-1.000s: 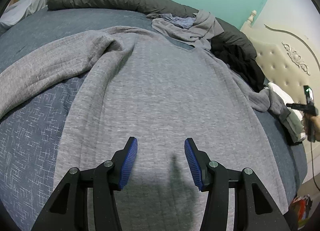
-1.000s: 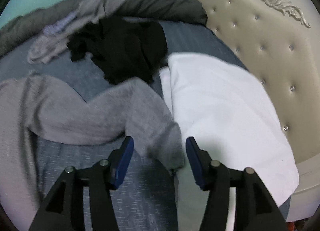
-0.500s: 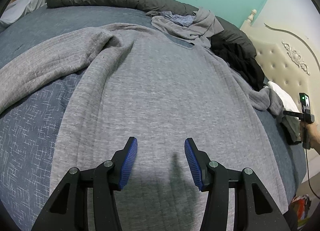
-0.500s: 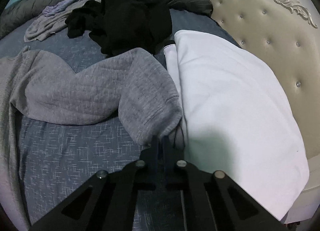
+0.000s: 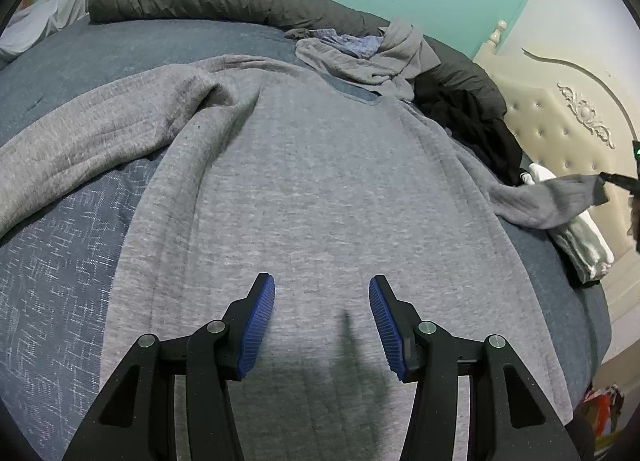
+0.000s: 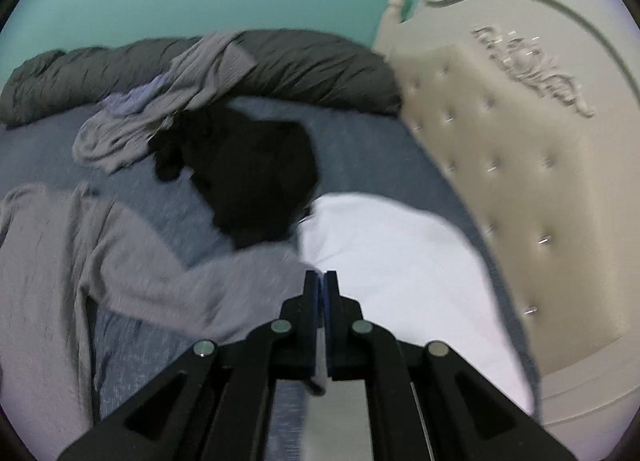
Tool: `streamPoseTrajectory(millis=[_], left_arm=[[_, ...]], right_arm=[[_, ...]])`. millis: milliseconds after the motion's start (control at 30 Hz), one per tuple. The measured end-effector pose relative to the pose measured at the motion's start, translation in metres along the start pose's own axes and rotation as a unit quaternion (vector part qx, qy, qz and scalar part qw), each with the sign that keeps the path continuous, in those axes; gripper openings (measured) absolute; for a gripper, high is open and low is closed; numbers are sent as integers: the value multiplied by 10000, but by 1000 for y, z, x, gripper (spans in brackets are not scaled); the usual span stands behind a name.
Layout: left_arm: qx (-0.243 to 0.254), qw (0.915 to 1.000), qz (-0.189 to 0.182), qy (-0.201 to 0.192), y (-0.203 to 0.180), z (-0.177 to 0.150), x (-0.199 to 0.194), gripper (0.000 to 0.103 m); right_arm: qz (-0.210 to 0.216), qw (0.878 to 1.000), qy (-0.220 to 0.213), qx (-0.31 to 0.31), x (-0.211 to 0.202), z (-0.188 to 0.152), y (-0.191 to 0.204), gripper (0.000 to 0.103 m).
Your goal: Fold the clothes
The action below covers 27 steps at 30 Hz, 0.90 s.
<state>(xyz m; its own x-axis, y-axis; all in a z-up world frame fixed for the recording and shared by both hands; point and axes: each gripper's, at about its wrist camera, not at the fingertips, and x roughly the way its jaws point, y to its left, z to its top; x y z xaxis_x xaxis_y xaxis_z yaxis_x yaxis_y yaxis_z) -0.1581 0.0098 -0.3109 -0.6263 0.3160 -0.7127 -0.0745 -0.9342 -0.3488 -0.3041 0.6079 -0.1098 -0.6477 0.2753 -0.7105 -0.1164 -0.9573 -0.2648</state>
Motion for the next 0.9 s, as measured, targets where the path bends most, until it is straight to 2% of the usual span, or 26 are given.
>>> streamPoseTrajectory(millis=[233, 400, 600, 900], left_arm=[[17, 10000, 14, 11, 0, 0, 0, 53], [4, 10000, 36, 34, 1, 1, 1, 53], [23, 9999, 112, 22, 2, -1, 0, 54], [117, 9999, 92, 67, -5, -1, 5, 54]], right_arm=[[-676, 9975, 178, 94, -5, 20, -53, 2], [-995, 9938, 236, 445, 3, 16, -86, 2], [-1295, 9888, 552, 486, 42, 4, -98, 2], [-1770, 9825, 378, 443, 55, 26, -117, 2]])
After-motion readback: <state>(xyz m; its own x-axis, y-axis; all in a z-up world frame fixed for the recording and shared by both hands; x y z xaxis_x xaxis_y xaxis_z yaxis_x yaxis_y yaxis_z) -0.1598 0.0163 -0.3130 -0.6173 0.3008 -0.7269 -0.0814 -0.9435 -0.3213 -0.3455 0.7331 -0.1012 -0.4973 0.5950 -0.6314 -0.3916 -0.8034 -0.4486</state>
